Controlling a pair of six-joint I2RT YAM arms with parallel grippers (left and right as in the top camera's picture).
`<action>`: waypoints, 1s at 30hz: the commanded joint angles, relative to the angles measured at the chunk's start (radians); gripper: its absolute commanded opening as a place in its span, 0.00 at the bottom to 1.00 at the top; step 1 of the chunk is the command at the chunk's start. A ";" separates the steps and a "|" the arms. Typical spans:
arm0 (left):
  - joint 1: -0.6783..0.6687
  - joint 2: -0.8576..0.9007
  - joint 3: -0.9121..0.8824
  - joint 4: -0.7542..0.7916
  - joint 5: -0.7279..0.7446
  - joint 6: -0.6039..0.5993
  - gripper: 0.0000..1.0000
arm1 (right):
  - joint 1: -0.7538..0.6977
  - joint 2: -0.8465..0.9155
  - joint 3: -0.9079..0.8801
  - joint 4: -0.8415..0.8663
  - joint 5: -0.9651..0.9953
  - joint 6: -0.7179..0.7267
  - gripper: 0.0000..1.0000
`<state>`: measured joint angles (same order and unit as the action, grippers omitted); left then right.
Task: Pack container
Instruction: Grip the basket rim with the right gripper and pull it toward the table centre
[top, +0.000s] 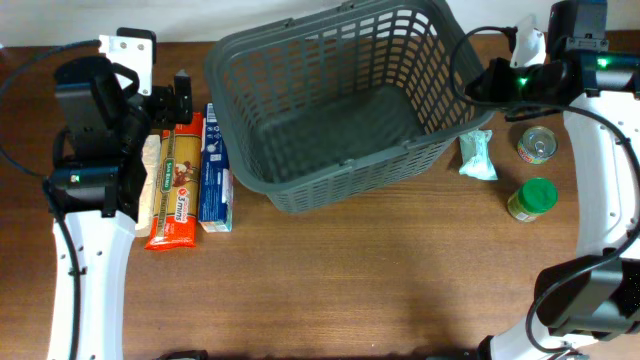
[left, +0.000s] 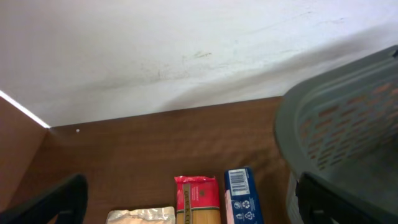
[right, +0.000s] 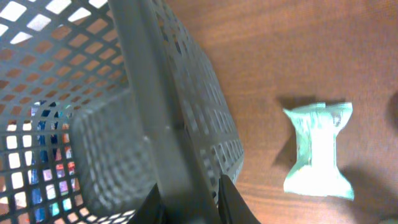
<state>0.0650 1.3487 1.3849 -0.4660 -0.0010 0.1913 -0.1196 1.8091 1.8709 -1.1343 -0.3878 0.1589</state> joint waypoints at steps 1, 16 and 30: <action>0.003 0.000 0.014 0.002 -0.007 0.016 0.99 | -0.007 0.054 -0.047 -0.076 0.278 0.103 0.07; 0.003 0.000 0.014 0.002 -0.007 0.016 0.99 | -0.006 0.054 -0.047 -0.216 0.294 0.244 0.06; 0.003 0.000 0.014 0.002 -0.007 0.016 0.99 | 0.003 0.054 -0.047 -0.235 0.293 0.282 0.06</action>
<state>0.0650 1.3487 1.3849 -0.4660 -0.0010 0.1913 -0.1131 1.7924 1.8896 -1.3125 -0.3412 0.3855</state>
